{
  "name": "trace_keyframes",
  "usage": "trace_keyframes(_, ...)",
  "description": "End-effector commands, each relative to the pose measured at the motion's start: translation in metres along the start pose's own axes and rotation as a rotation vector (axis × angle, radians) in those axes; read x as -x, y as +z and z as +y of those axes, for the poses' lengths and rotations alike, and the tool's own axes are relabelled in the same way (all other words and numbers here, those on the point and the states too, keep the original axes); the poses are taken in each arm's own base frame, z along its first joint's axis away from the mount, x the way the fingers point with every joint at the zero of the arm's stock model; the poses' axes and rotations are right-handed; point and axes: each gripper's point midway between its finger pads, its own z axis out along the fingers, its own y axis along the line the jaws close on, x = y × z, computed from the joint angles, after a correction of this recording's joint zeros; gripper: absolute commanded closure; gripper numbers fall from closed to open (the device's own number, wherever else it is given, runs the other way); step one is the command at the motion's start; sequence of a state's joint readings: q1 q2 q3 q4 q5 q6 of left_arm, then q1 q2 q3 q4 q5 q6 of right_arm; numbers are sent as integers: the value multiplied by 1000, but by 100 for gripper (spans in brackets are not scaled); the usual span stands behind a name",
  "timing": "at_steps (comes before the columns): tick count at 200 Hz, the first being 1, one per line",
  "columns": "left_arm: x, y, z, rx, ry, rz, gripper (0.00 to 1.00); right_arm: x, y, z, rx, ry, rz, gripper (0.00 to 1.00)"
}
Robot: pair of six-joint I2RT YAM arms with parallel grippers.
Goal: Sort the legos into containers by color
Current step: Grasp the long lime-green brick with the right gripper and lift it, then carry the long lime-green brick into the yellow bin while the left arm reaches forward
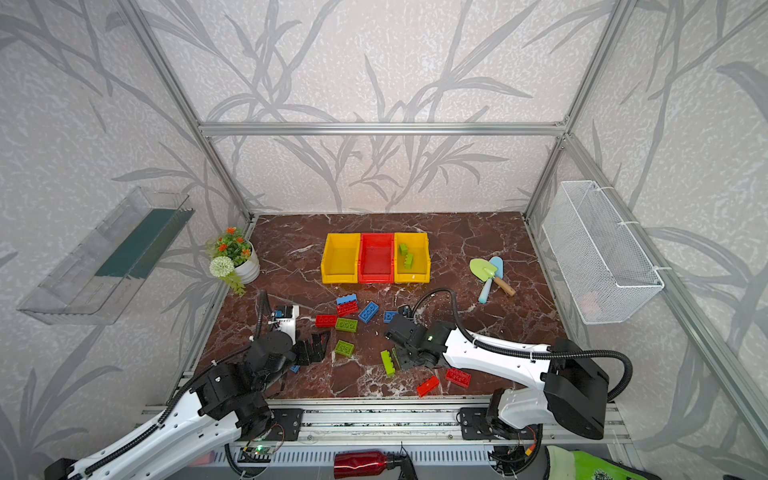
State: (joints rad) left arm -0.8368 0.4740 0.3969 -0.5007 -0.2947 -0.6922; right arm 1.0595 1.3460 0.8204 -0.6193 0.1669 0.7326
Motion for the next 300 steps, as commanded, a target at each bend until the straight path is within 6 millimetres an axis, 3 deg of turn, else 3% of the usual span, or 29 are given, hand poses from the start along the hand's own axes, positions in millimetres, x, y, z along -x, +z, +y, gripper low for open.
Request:
trace_keyframes(1,4,-2,4,19,-10,-24,2,-6,9,8,25,-30,33,42)
trace_keyframes(112,5,-1,8,47,-5,-28,2,-20,45,14,2,-61,127,44)
trace_keyframes(167,9,0,5,48,6,-32,2,-16,48,11,-46,-84,137,69)
trace_keyframes(214,16,5,-5,42,30,-26,2,-2,31,8,-56,-101,100,75)
trace_keyframes(237,17,8,-9,38,32,-19,2,11,15,4,-51,-120,69,76)
trace_keyframes(258,19,12,-16,22,28,-14,2,39,1,-14,-38,-62,20,76)
trace_keyframes(300,29,25,-36,6,68,5,1,126,-20,-49,4,6,-198,76)
